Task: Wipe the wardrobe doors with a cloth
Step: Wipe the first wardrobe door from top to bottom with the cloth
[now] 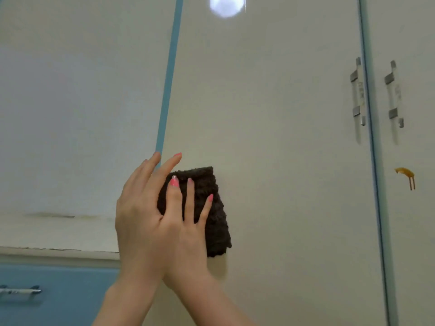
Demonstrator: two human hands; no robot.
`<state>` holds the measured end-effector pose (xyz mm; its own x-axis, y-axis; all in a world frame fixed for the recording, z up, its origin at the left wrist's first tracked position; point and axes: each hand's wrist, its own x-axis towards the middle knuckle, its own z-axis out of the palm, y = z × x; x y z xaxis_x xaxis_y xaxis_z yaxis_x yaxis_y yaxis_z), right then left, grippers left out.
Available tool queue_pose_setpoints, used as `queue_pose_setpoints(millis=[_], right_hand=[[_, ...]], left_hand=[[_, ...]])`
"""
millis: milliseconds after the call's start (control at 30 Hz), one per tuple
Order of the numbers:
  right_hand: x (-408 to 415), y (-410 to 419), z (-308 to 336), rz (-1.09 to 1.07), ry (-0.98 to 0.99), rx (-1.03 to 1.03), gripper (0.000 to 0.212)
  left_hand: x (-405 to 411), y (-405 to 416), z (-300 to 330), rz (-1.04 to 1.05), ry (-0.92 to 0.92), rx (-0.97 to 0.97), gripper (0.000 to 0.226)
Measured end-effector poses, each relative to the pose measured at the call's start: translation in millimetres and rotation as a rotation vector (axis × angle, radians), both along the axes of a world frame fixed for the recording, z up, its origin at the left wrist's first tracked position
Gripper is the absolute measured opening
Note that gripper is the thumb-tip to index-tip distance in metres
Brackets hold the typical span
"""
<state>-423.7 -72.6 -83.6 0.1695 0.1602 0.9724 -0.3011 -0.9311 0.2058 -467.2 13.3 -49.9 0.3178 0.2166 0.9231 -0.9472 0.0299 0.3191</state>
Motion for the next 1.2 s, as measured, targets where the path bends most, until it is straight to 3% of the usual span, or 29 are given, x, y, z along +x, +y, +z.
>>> queue_pose_setpoints(millis=[167, 233, 400, 533, 700, 933, 1067, 1200], right_hand=[[-37, -37, 2, -0.074, 0.171, -0.100, 0.061], [-64, -81, 12, -0.125, 0.138, -0.100, 0.059], [-141, -182, 42, -0.264, -0.039, 0.187, 0.056], [-168, -212, 44, -0.259, -0.133, 0.390, 0.062], [-172, -217, 21, -0.242, -0.204, 0.466, 0.062], [-162, -205, -82, -0.234, -0.277, 0.625, 0.066], [-130, -170, -72, -0.173, -0.407, 0.793, 0.063], [-73, -98, -60, -0.243, -0.259, 0.533, 0.058]], left_hand=[[-8, -20, -8, 0.043, -0.036, 0.090, 0.046], [-8, -25, -6, 0.070, -0.049, 0.113, 0.046], [-9, -34, -8, 0.093, -0.071, 0.120, 0.045], [-4, -37, -15, 0.109, -0.075, 0.155, 0.044], [1, -28, -20, 0.114, -0.062, 0.166, 0.045], [10, -17, -41, 0.129, -0.039, 0.215, 0.045], [15, -11, -51, 0.139, -0.031, 0.227, 0.046], [22, -10, -51, 0.166, -0.013, 0.224, 0.045]])
